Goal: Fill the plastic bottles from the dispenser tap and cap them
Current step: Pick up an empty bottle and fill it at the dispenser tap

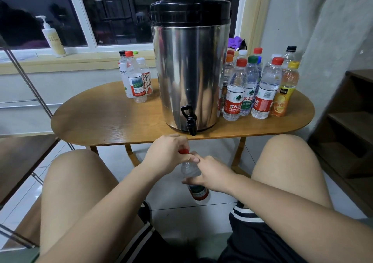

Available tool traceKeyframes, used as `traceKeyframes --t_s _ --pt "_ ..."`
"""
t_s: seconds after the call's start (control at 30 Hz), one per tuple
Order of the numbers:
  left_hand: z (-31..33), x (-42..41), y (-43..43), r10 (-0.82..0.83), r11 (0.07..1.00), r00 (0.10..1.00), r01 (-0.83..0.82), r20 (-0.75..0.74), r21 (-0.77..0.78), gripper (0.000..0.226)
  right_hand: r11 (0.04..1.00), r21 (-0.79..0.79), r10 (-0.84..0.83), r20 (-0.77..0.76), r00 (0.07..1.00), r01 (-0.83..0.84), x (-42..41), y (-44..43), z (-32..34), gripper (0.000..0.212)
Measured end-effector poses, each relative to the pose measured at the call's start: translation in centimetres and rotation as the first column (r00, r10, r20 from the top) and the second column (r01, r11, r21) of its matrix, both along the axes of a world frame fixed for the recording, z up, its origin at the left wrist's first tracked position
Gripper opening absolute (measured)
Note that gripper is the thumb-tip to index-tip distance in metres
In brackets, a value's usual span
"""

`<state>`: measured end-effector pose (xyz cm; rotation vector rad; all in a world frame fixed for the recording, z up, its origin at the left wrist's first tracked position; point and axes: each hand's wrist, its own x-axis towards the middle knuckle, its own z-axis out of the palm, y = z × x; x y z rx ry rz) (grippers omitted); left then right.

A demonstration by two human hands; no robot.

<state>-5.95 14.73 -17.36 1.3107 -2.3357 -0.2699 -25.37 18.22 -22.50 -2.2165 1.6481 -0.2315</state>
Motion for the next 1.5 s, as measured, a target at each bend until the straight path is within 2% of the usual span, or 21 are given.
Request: traceKeyframes --t_s 0.07,0.13,0.3,0.43,0.5,0.6,0.67,0.77,0.9,1.0,1.07,1.2,1.27,1.37,1.5 --pt "-0.1 0.4 0.1 -0.073 0.994 0.993 0.080 -0.091 0.078 0.028 1.000 0.004 -0.011 -0.005 1.000 0.011 0.0 -0.2 -0.1 0.086" --pt "0.0 0.8 0.1 -0.131 0.979 0.984 0.147 -0.117 0.139 0.021 1.000 0.001 -0.013 -0.033 0.999 0.013 0.0 -0.4 -0.1 0.096" --pt "0.4 1.3 0.3 -0.127 0.965 0.977 0.161 -0.170 0.208 0.026 1.000 -0.004 -0.005 -0.019 1.000 0.005 -0.2 -0.4 -0.4 0.096" --pt "0.4 1.3 0.4 -0.173 0.942 0.970 0.213 -0.168 0.259 0.050 1.000 -0.004 0.000 -0.030 1.000 -0.001 0.0 -0.3 -0.4 0.093" --pt "0.4 1.2 0.4 -0.118 0.965 0.983 0.148 -0.143 0.217 0.048 1.000 0.006 -0.003 -0.027 1.000 0.003 0.0 -0.3 -0.3 0.084" --pt "0.5 1.1 0.2 -0.031 0.994 0.999 0.035 -0.042 0.103 0.037 1.000 0.025 -0.007 -0.022 1.000 0.008 -0.1 -0.2 -0.1 0.081" --pt "0.2 1.3 0.1 -0.087 0.989 0.995 0.092 -0.049 0.120 0.027 1.000 0.009 0.003 -0.029 1.000 -0.003 -0.1 -0.2 -0.1 0.085" --pt "-0.1 1.4 0.1 -0.117 0.977 0.989 0.130 -0.086 0.168 0.023 1.000 0.009 -0.005 -0.016 1.000 0.005 -0.2 -0.3 -0.3 0.094" --pt "-0.1 0.9 0.0 -0.014 0.995 1.000 0.015 -0.007 0.096 0.033 0.999 0.035 -0.014 -0.027 1.000 0.015 -0.1 -0.2 -0.2 0.076" --pt "0.1 0.8 0.0 -0.024 0.991 0.999 0.028 -0.036 0.127 0.025 1.000 0.025 0.007 -0.021 1.000 -0.007 -0.1 -0.2 -0.1 0.074" --pt "0.3 0.9 0.1 -0.071 0.985 0.996 0.078 -0.047 0.156 0.020 1.000 0.008 0.008 -0.014 1.000 -0.008 -0.2 -0.1 -0.1 0.079" --pt "0.3 1.4 0.2 -0.144 0.968 0.985 0.160 -0.098 0.191 0.027 1.000 -0.005 0.005 -0.023 1.000 -0.005 -0.1 -0.2 -0.2 0.091" --pt "0.1 1.3 0.3 -0.109 0.977 0.990 0.124 -0.093 0.171 0.023 1.000 0.017 0.007 -0.021 1.000 -0.006 -0.1 -0.2 -0.1 0.085" --pt "0.1 0.8 0.3 -0.008 0.990 0.999 0.012 -0.034 0.144 0.034 1.000 0.021 0.018 -0.034 0.999 -0.017 -0.1 0.0 0.2 0.071" --pt "0.4 0.9 0.3 -0.058 0.981 0.996 0.069 -0.068 0.179 0.022 1.000 0.000 0.028 -0.017 0.999 -0.028 0.1 0.0 0.2 0.081"
